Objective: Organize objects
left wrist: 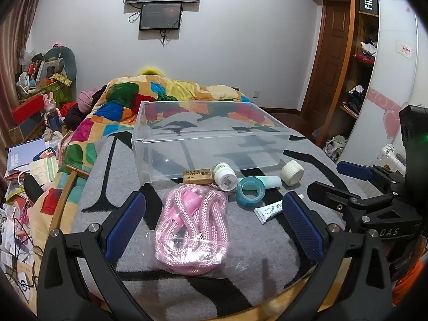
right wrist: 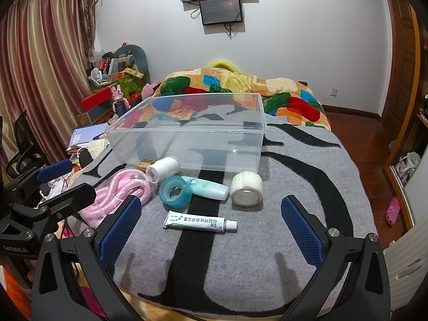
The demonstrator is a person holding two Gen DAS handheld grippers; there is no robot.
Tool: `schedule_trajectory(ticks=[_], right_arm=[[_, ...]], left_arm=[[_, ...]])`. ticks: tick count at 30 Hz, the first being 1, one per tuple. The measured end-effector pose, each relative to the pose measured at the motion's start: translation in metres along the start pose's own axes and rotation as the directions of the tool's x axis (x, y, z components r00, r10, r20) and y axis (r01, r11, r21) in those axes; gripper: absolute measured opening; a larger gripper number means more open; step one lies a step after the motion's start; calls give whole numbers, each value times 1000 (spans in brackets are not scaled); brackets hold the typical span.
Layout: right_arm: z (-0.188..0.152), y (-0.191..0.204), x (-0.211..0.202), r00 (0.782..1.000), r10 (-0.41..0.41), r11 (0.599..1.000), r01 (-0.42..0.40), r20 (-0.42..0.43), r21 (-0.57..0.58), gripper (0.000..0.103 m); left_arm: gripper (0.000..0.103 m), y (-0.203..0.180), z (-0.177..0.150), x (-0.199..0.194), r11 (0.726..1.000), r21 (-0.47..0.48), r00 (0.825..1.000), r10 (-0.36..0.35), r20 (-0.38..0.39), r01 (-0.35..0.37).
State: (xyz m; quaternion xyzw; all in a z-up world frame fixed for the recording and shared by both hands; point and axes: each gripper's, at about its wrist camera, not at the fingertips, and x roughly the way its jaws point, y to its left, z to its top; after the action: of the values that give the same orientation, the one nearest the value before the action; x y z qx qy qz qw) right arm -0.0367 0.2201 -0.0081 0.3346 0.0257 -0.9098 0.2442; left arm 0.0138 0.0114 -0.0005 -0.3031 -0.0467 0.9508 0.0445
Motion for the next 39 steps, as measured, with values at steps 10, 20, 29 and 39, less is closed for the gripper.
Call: schedule_trajectory(ticks=[10, 20, 29, 39], right_arm=[[-3, 3, 0, 1000, 7, 1000, -7, -4, 8, 103], [-3, 1, 0, 1000, 7, 1000, -7, 0, 3, 103], [-3, 1, 0, 1000, 8, 1000, -8, 0, 4, 103], [-4, 0, -1, 1000, 10, 1000, -10, -1, 6, 103]], left_arm=[[103, 1, -1, 0, 1000, -7, 1000, -6, -4, 6], [103, 1, -1, 0, 1000, -8, 1000, -9, -6, 9], [103, 4, -2, 1, 1000, -18, 1000, -20, -10, 19], [103, 3, -3, 1, 1000, -20, 1000, -21, -13, 21]])
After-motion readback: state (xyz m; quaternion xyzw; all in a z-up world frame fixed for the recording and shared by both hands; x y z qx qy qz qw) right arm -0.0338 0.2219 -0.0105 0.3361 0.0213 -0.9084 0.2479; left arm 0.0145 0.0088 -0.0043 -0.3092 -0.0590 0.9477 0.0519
